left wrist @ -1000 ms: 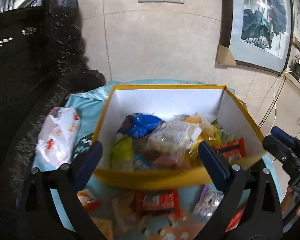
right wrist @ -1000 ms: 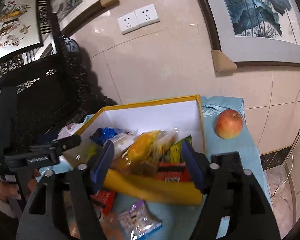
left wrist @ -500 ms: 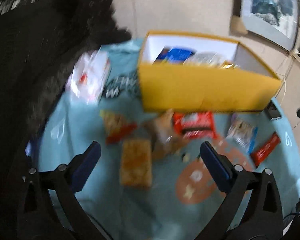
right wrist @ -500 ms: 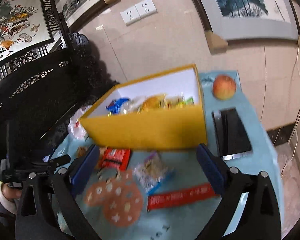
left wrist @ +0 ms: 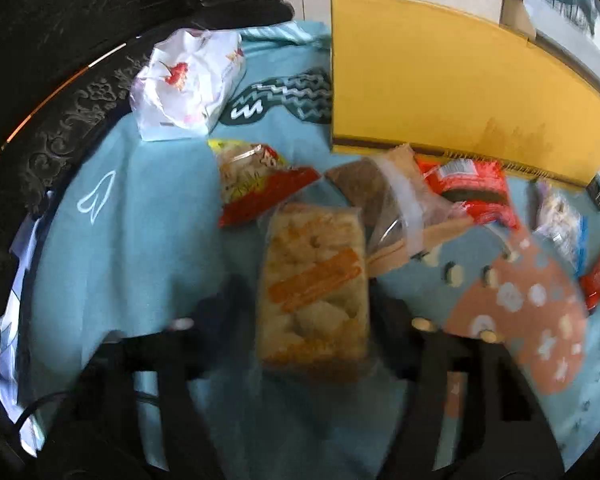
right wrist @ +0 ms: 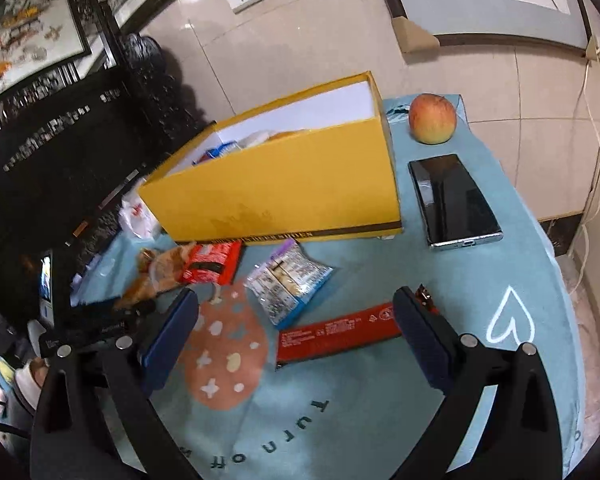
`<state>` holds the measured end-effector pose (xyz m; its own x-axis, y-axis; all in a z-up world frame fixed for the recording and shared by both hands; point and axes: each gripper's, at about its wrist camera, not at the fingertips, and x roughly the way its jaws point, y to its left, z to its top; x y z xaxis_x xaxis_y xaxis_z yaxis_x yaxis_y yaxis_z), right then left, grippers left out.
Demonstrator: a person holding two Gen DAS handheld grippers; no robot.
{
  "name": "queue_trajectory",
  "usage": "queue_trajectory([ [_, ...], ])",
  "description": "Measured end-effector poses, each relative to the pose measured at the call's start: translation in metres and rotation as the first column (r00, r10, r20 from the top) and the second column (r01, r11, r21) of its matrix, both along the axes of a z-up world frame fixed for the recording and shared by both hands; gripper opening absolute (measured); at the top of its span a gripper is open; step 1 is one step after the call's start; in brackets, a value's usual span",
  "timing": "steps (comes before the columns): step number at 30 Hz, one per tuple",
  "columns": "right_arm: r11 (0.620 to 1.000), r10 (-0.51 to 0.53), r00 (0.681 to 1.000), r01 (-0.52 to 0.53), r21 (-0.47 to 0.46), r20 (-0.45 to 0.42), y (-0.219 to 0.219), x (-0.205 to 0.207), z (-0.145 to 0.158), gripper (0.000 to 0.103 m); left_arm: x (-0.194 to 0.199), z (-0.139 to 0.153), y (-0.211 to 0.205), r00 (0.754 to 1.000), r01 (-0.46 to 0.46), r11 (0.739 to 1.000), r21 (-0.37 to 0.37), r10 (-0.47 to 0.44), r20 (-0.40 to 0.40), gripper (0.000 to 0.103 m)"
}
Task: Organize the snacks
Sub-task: 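Grasp wrapped rice-cake bar with left tool while right tool grasps clear snack bag, then drop rice-cake bar from left tool while right tool drops clear snack bag into box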
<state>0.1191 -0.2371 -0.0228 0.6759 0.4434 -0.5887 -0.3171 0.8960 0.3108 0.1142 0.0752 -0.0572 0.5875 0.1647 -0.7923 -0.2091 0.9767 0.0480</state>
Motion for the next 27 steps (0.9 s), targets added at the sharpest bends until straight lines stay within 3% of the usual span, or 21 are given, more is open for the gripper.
queue_trajectory([
  [4, 0.985, 0.059, 0.998, -0.056, -0.162, 0.016, 0.024, 0.006, -0.012, 0.102, 0.0, 0.002, 0.001, 1.0, 0.019, 1.0, -0.024, -0.019, 0.015, 0.047],
  [7, 0.959, 0.142, 0.99, -0.139, -0.248, -0.003, 0.048, 0.02, -0.02, 0.102, -0.001, 0.0, 0.007, 0.999, 0.026, 0.996, -0.082, -0.024, 0.026, 0.047],
  [12, 0.869, 0.188, 0.98, -0.197, -0.454, -0.065, 0.088, 0.059, -0.041, 0.102, -0.003, -0.002, 0.007, 0.999, 0.038, 0.995, -0.09, -0.034, 0.041, 0.048],
  [14, 0.853, 0.206, 0.972, -0.233, -0.467, -0.109, 0.094, 0.074, -0.049, 0.102, -0.003, -0.002, 0.007, 0.999, 0.038, 0.995, -0.095, -0.034, 0.043, 0.048],
  [18, 0.896, 0.215, 0.965, -0.257, -0.361, -0.154, 0.086, 0.092, -0.055, 0.101, -0.002, -0.001, 0.007, 0.999, 0.037, 0.995, -0.095, -0.033, 0.042, 0.048],
  [19, 0.898, 0.194, 0.968, -0.24, -0.369, -0.157, 0.085, 0.093, -0.053, 0.097, -0.001, -0.002, 0.008, 0.999, 0.037, 0.995, -0.096, -0.033, 0.042, 0.048],
  [21, 0.899, 0.199, 0.967, -0.246, -0.362, -0.162, 0.083, 0.09, -0.05, 0.076, -0.002, -0.002, 0.008, 0.999, 0.036, 0.995, -0.093, -0.033, 0.042, 0.048],
  [24, 0.911, 0.206, 0.962, -0.255, -0.325, -0.177, 0.074, 0.079, -0.041, 0.066, -0.002, -0.001, 0.006, 0.999, 0.033, 0.996, -0.081, -0.03, 0.035, 0.048],
  [27, 0.931, 0.189, 0.967, -0.231, -0.282, -0.169, 0.063, 0.069, -0.034, 0.065, -0.006, 0.002, 0.006, 0.999, 0.023, 0.995, -0.095, -0.02, 0.029, 0.048],
])
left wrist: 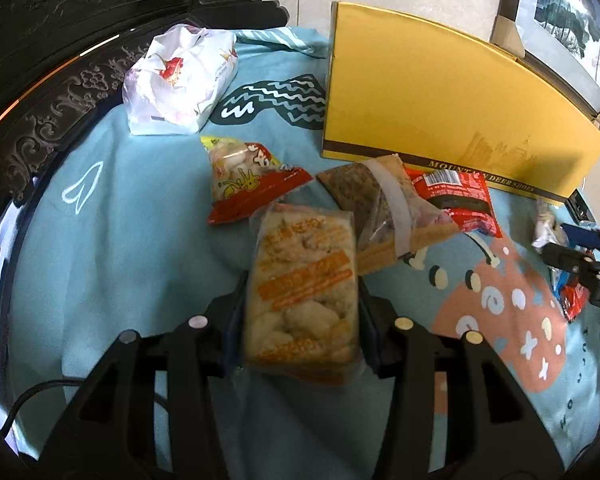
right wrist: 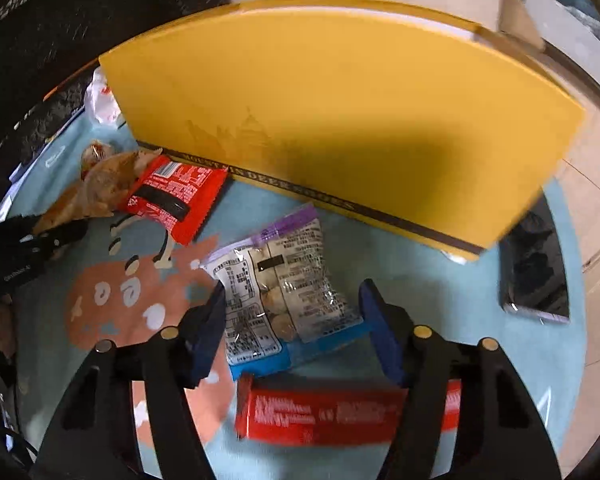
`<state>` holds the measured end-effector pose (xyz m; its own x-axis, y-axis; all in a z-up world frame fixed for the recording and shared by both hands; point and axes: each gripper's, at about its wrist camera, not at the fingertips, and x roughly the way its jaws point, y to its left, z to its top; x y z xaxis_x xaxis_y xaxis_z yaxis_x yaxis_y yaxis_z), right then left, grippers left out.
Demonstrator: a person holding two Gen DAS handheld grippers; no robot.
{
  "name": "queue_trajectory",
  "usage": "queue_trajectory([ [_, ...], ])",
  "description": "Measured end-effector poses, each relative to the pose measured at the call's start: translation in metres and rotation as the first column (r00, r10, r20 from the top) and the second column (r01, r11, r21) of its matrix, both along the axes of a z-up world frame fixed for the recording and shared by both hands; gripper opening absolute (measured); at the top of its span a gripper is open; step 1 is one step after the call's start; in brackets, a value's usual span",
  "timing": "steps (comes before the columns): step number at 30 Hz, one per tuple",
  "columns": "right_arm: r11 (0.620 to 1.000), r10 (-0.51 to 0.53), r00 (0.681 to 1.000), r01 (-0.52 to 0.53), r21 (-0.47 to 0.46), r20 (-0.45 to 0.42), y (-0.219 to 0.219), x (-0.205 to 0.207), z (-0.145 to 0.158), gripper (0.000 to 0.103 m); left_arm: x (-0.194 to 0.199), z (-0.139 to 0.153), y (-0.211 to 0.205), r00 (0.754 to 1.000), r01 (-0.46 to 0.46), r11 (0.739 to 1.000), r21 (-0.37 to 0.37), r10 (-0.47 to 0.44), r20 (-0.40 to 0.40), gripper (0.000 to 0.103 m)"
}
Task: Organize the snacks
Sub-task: 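Drop rice-cake bar from left tool while right tool drops clear snack bag into box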
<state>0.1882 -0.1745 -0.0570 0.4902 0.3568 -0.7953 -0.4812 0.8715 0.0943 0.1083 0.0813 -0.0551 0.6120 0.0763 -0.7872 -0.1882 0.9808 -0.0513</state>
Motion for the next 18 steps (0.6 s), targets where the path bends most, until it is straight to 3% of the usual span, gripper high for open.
queue_trajectory([
  [5, 0.995, -0.029, 0.999, 0.027, 0.095, 0.019, -0.025, -0.023, 0.023, 0.065, -0.013, 0.013, -0.004, 1.0, 0.008, 1.0, 0.014, -0.008, 0.021, 0.048],
  [18, 0.95, -0.086, 0.989, 0.046, 0.31, 0.118, -0.061, -0.053, 0.068, 0.065, -0.049, 0.089, -0.031, 0.98, 0.064, 0.995, 0.073, -0.076, 0.185, 0.045],
])
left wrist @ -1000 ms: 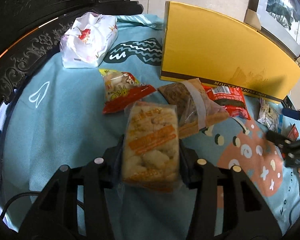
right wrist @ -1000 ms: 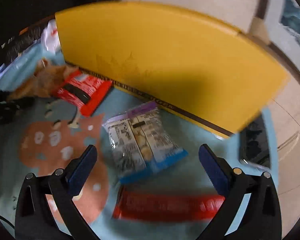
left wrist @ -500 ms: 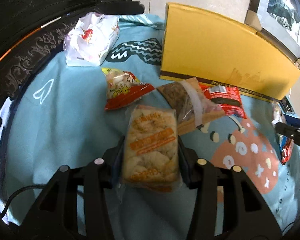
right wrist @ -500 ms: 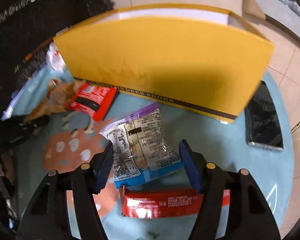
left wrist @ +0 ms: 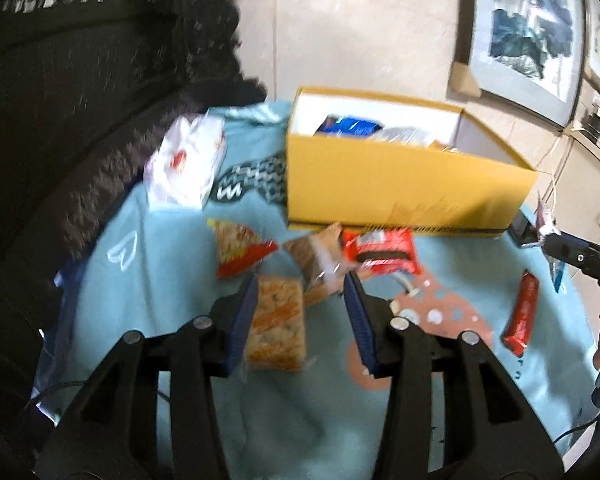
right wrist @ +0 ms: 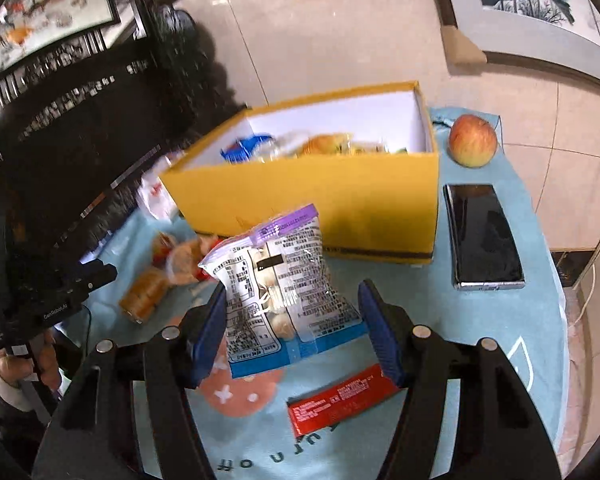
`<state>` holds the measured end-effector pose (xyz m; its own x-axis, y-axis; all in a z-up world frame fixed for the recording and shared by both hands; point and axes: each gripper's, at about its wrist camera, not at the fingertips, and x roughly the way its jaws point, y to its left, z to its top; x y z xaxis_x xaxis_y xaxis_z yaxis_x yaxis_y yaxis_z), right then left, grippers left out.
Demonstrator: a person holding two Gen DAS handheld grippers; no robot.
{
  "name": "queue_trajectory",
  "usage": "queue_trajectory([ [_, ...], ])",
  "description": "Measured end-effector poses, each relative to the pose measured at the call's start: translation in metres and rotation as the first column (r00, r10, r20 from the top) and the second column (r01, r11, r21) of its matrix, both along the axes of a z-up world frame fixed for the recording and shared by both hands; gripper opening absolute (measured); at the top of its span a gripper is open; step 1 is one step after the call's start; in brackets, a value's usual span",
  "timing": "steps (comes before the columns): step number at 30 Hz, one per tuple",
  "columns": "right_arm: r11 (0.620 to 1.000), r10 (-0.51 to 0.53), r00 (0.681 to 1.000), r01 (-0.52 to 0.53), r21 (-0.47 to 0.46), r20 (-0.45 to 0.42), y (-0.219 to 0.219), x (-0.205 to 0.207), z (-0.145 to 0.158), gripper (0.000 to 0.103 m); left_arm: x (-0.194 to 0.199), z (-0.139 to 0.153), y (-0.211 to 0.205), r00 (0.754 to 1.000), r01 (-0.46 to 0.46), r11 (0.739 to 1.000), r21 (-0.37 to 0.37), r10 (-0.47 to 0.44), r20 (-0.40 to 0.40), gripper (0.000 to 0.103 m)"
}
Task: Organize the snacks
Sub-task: 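Drop rice-cake bar from left tool while right tool drops clear snack bag into box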
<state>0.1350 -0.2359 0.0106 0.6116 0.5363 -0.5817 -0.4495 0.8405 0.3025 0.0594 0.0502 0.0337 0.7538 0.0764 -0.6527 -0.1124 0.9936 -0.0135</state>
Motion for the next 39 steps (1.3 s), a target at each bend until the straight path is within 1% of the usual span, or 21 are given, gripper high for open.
queue_trajectory([
  [2, 1.0, 0.0, 1.0, 0.0, 0.017, 0.011, -0.001, -0.002, 0.004, 0.065, 0.001, 0.007, -0.003, 1.0, 0.014, 1.0, 0.004, -0.014, 0.007, 0.045],
  [3, 1.0, 0.009, 1.0, -0.009, 0.011, 0.014, -0.001, -0.002, 0.005, 0.065, 0.003, 0.007, -0.006, 1.0, 0.017, 1.0, 0.021, -0.017, 0.001, 0.05],
  [5, 1.0, 0.013, 1.0, -0.013, 0.014, 0.015, 0.0, -0.003, 0.004, 0.066, 0.007, -0.003, -0.007, 1.0, 0.006, 0.998, 0.065, -0.004, -0.026, 0.064],
  [6, 1.0, 0.019, 1.0, -0.019, 0.016, 0.012, 0.001, -0.004, 0.003, 0.066, 0.009, -0.011, -0.006, 0.999, 0.004, 0.997, 0.072, -0.002, -0.04, 0.064],
  [7, 0.999, 0.029, 1.0, -0.029, 0.02, 0.009, 0.002, -0.005, 0.001, 0.066, 0.014, -0.022, -0.003, 0.997, 0.003, 0.997, 0.071, 0.002, -0.073, 0.064],
  [9, 0.999, 0.045, 0.999, -0.045, 0.022, -0.001, 0.006, -0.003, -0.003, 0.066, 0.028, -0.047, 0.008, 0.988, -0.021, 0.999, 0.035, 0.026, -0.15, 0.064],
  [11, 0.998, 0.06, 0.998, -0.06, 0.024, -0.011, 0.011, -0.003, -0.008, 0.066, 0.038, -0.067, 0.021, 0.977, -0.067, 0.998, 0.012, 0.068, -0.201, 0.063],
  [12, 0.997, 0.071, 0.997, -0.071, 0.026, -0.016, 0.014, -0.003, -0.01, 0.066, 0.042, -0.076, 0.027, 0.972, -0.08, 0.997, -0.019, 0.073, -0.222, 0.062],
  [13, 0.997, 0.08, 0.997, -0.08, 0.024, -0.018, 0.016, -0.003, -0.012, 0.066, 0.045, -0.082, 0.031, 0.969, -0.084, 0.996, -0.041, 0.072, -0.237, 0.058],
  [14, 0.996, 0.083, 0.996, -0.082, 0.024, -0.02, 0.017, -0.004, -0.013, 0.066, 0.048, -0.087, 0.033, 0.967, -0.084, 0.995, -0.052, 0.069, -0.246, 0.049],
  [15, 0.996, 0.088, 0.996, -0.087, 0.026, -0.027, 0.019, -0.003, -0.015, 0.066, 0.049, -0.088, 0.033, 0.972, -0.085, 0.996, -0.027, 0.077, -0.223, 0.046],
  [16, 0.996, 0.091, 0.995, -0.09, 0.028, -0.032, 0.019, -0.002, -0.017, 0.066, 0.05, -0.089, 0.033, 0.972, -0.089, 0.996, -0.014, 0.083, -0.221, 0.046],
  [17, 0.995, 0.091, 0.995, -0.09, 0.03, -0.036, 0.02, -0.001, -0.019, 0.066, 0.049, -0.088, 0.034, 0.972, -0.099, 0.995, -0.016, 0.093, -0.215, 0.045],
  [19, 0.995, 0.092, 0.995, -0.091, 0.03, -0.046, 0.02, 0.001, -0.023, 0.066, 0.041, -0.079, 0.029, 0.98, -0.104, 0.995, 0.008, 0.104, -0.17, 0.045],
  [21, 0.995, 0.092, 0.995, -0.091, 0.029, -0.046, 0.019, 0.002, -0.023, 0.066, 0.031, -0.062, 0.017, 0.991, -0.057, 0.997, 0.044, 0.061, -0.118, 0.045],
  [25, 0.996, 0.083, 0.997, -0.082, 0.046, -0.01, 0.013, 0.001, -0.011, 0.066, 0.015, -0.029, 0.003, 0.999, -0.007, 0.999, 0.04, 0.008, -0.048, 0.045],
  [28, 0.996, 0.065, 0.997, -0.068, 0.054, 0.052, 0.01, 0.003, 0.01, 0.066, 0.019, 0.002, -0.01, 0.999, 0.035, 0.999, 0.035, -0.035, 0.021, 0.046],
  [32, 0.997, 0.025, 0.991, -0.034, 0.063, 0.133, 0.009, 0.018, 0.042, 0.066, 0.058, 0.045, -0.028, 0.992, 0.079, 0.997, 0.013, -0.08, 0.102, 0.046],
  [34, 0.998, -0.016, 0.982, 0.006, 0.056, 0.186, 0.01, 0.034, 0.057, 0.066, 0.089, 0.062, -0.039, 0.987, 0.099, 0.995, -0.011, -0.097, 0.128, 0.046],
  [36, 0.998, -0.059, 0.976, 0.05, 0.048, 0.21, 0.011, 0.051, 0.062, 0.066, 0.126, 0.068, -0.048, 0.988, 0.107, 0.994, -0.033, -0.103, 0.116, 0.046],
  [39, 0.99, -0.139, 0.964, 0.138, 0.017, 0.228, 0.014, 0.088, 0.059, 0.066, 0.182, 0.057, -0.057, 0.995, 0.088, 0.995, -0.035, -0.086, 0.056, 0.046],
])
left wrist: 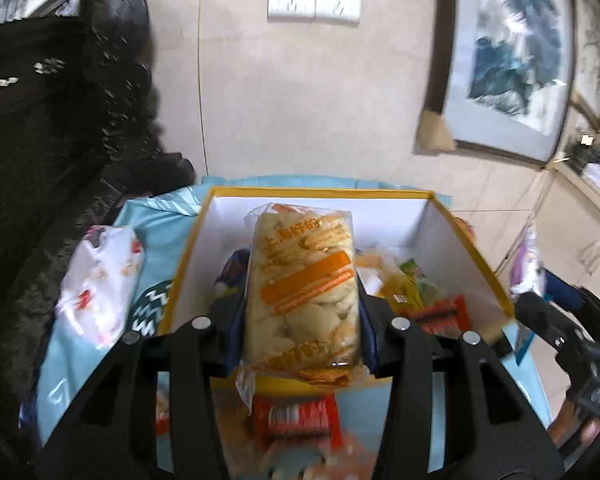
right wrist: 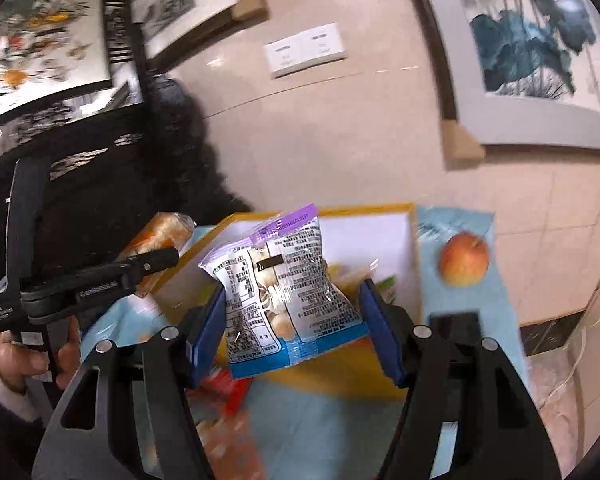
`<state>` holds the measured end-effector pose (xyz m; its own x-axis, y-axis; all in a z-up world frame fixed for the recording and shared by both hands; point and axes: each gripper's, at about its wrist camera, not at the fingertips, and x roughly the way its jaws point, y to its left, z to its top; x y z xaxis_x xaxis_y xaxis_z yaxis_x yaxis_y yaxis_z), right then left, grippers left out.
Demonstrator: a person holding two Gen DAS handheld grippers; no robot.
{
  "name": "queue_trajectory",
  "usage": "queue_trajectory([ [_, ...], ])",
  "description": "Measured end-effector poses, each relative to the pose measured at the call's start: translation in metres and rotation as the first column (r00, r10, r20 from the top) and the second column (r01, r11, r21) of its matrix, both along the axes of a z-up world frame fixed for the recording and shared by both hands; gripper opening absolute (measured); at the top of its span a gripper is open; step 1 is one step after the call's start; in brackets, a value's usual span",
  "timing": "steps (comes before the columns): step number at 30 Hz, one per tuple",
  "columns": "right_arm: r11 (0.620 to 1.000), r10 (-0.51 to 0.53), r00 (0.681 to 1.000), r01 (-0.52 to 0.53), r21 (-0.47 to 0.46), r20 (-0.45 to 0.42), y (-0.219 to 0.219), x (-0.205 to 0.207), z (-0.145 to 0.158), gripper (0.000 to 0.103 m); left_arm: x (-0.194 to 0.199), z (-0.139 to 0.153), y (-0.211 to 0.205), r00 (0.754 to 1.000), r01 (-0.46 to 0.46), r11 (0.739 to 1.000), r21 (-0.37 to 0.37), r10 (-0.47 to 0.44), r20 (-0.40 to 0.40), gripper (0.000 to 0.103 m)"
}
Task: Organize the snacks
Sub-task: 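Drop rice-cake bar from left tool while right tool drops clear snack bag into box, then grasp brown paper snack bag with left tool while right tool grasps red bar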
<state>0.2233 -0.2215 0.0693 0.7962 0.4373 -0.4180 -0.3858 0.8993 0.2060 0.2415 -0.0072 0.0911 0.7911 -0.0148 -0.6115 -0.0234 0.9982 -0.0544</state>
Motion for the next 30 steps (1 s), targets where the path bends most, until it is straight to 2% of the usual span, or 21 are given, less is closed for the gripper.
queue_trajectory([
  [3, 0.999, -0.042, 0.997, 0.041, -0.017, -0.061, 0.004, 0.031, -0.015, 0.071, 0.031, -0.016, -0.009, 0.999, 0.008, 1.0, 0.01, -0.007, -0.048, 0.049],
  [4, 0.997, -0.072, 0.992, 0.071, -0.014, -0.102, 0.003, 0.045, -0.024, 0.074, 0.037, -0.021, -0.011, 0.998, 0.005, 1.0, 0.019, -0.004, -0.06, 0.056],
  [5, 0.996, -0.088, 0.989, 0.088, -0.005, -0.122, 0.001, 0.05, -0.027, 0.078, 0.041, -0.025, -0.012, 0.997, -0.006, 0.999, 0.032, 0.008, -0.071, 0.08],
  [6, 0.994, -0.101, 0.985, 0.106, 0.03, -0.138, -0.006, 0.053, -0.031, 0.078, 0.041, -0.028, -0.011, 0.997, -0.037, 0.998, 0.052, 0.04, -0.061, 0.092],
  [8, 0.993, -0.086, 0.988, 0.095, 0.067, -0.129, -0.01, 0.049, -0.032, 0.081, 0.03, -0.027, -0.007, 0.998, -0.068, 0.996, 0.062, 0.069, -0.01, 0.096],
  [12, 0.993, -0.082, 0.993, 0.088, 0.075, -0.081, -0.02, 0.024, -0.028, 0.092, 0.009, -0.022, 0.015, 0.997, -0.083, 0.997, 0.01, 0.083, -0.007, 0.098],
  [16, 0.996, -0.069, 0.996, 0.073, 0.054, -0.061, -0.024, -0.004, -0.022, 0.094, -0.015, -0.017, 0.036, 0.993, -0.118, 0.993, -0.031, 0.117, -0.028, 0.098],
  [21, 0.997, -0.058, 0.997, 0.061, 0.055, -0.058, -0.03, -0.037, -0.024, 0.101, -0.056, -0.015, 0.055, 0.987, -0.158, 0.987, -0.023, 0.157, -0.03, 0.1],
  [26, 0.996, -0.062, 0.991, 0.069, 0.058, -0.121, -0.042, -0.075, -0.045, 0.102, -0.09, -0.034, 0.062, 0.984, -0.161, 0.987, 0.004, 0.161, -0.079, 0.101],
  [30, 0.993, -0.08, 0.979, 0.096, 0.073, -0.188, -0.055, -0.099, -0.071, 0.102, -0.103, -0.066, 0.06, 0.979, -0.146, 0.989, 0.012, 0.146, -0.143, 0.101],
])
